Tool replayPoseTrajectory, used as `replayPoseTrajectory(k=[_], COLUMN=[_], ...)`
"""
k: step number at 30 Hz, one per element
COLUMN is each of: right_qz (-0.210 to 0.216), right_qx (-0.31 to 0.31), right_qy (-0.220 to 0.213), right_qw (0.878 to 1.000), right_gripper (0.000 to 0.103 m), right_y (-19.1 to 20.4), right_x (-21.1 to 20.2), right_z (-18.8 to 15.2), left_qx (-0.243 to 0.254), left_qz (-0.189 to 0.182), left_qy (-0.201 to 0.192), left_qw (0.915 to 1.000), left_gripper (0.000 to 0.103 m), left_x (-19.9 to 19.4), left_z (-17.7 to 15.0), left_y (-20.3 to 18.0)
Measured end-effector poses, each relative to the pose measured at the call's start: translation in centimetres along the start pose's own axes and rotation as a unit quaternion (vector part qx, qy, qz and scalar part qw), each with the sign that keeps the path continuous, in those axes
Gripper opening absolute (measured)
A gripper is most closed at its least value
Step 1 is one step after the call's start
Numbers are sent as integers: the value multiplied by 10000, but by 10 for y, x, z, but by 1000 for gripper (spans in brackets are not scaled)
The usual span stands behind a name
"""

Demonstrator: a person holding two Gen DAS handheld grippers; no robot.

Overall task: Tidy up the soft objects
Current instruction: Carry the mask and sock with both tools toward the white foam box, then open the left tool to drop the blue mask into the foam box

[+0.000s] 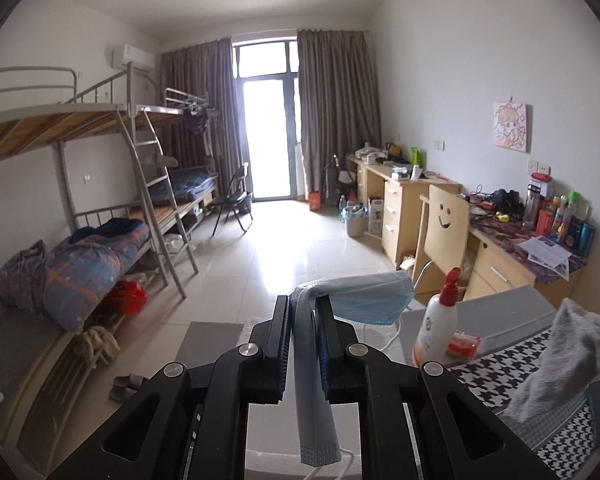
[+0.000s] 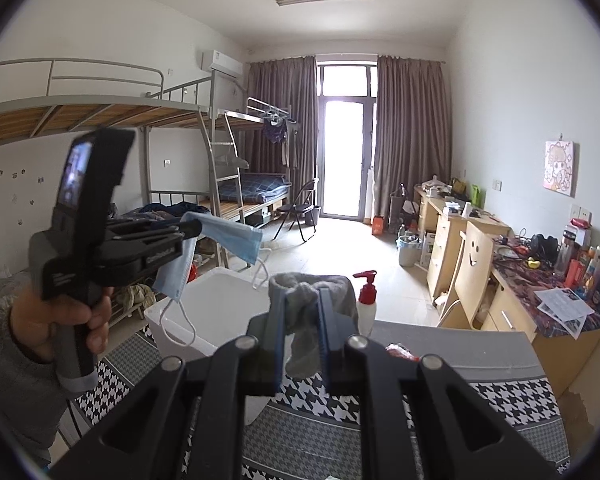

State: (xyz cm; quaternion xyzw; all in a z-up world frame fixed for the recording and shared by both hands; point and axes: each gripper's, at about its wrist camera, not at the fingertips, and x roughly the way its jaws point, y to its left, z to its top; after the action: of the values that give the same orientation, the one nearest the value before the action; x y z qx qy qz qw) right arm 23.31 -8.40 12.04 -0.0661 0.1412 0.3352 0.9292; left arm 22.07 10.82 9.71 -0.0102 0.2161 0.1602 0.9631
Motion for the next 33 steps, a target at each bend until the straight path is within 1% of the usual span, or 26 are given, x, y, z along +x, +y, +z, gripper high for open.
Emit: replayPoseTrajectory(k=[6,9,13,16,25,30,31,32,33], right_qz=[29,24,35,37,74,87,102,110,115], right_qx=[-12,-40,-91,-133,-201,-193,-196,-192,-197], right_qy=[-12,13,47,65,106,181,202,215,228], right_qw=[10000,10000,9999,9999,9997,9996,9996,9995,9995], right_gripper=[17,17,17,17,17,17,17,17,17], right_y=[-1,2,4,5,12,14,14,13,13], right_x=[4,7,10,13,21,28,30,32,33], right_z=[2,3,3,4,7,7,7,7,7], left_qx=[18,33,-3,20,31,3,27,48,41], left_qz=[120,105,-16,27,106,26,32,29,-8], left_qy=[265,394,540,608,978,1151,1170,1193,1183], left_qw=[9996,9992,9985,9981,9951,9934,9931,9928,9930], left_gripper=[13,13,13,13,14,14,23,40,52], left_x=[24,33,42,48,71,78,79,79,77], left_z=[-2,-4,-4,-7,-19,-24,-25,-26,-26], left_y=[2,4,8,8,12,15,15,15,16])
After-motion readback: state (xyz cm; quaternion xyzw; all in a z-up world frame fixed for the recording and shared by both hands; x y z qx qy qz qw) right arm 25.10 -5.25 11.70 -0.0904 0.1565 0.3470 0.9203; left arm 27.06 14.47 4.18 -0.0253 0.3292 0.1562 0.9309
